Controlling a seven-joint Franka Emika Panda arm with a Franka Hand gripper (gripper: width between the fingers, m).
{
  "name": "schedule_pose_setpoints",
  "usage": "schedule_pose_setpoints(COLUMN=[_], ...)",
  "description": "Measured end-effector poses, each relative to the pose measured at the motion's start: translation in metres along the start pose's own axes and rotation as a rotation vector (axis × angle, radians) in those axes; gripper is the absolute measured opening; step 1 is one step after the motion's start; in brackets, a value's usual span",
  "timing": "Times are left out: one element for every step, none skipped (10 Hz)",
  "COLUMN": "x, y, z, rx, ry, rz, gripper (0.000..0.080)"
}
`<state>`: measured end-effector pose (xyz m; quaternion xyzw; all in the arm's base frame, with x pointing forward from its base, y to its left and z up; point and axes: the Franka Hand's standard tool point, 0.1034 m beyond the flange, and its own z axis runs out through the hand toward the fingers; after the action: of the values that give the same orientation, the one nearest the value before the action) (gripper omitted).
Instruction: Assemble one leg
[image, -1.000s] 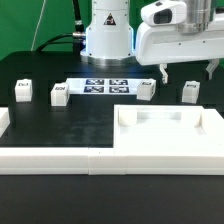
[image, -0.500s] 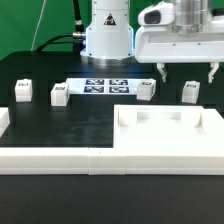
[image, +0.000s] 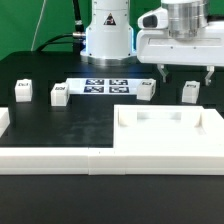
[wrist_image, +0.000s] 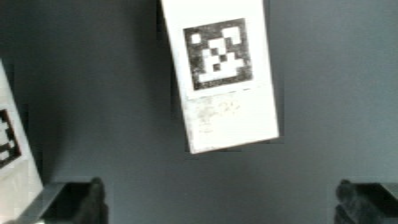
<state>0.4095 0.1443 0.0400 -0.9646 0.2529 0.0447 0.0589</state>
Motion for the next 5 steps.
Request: schedule_pose_setpoints(x=[-0.0004,-0.002,0.0055,0.0013,0.0011], y=[0.0002,0.0072,0.0067,0.0059,0.0045], z=[0.0002,0.001,-0.0017,-0.0028,-0.0033], rx=[-0.001,-0.024,-0.023,-0.041,-0.05], ry=[-0.002,-0.08,-0.15,-0.264,-0.338], rz=[-0.006,-0.056,-0.088,-0.076,-0.075], gripper=[0.0649,0.0649,0.0649,0.0649,0.0649])
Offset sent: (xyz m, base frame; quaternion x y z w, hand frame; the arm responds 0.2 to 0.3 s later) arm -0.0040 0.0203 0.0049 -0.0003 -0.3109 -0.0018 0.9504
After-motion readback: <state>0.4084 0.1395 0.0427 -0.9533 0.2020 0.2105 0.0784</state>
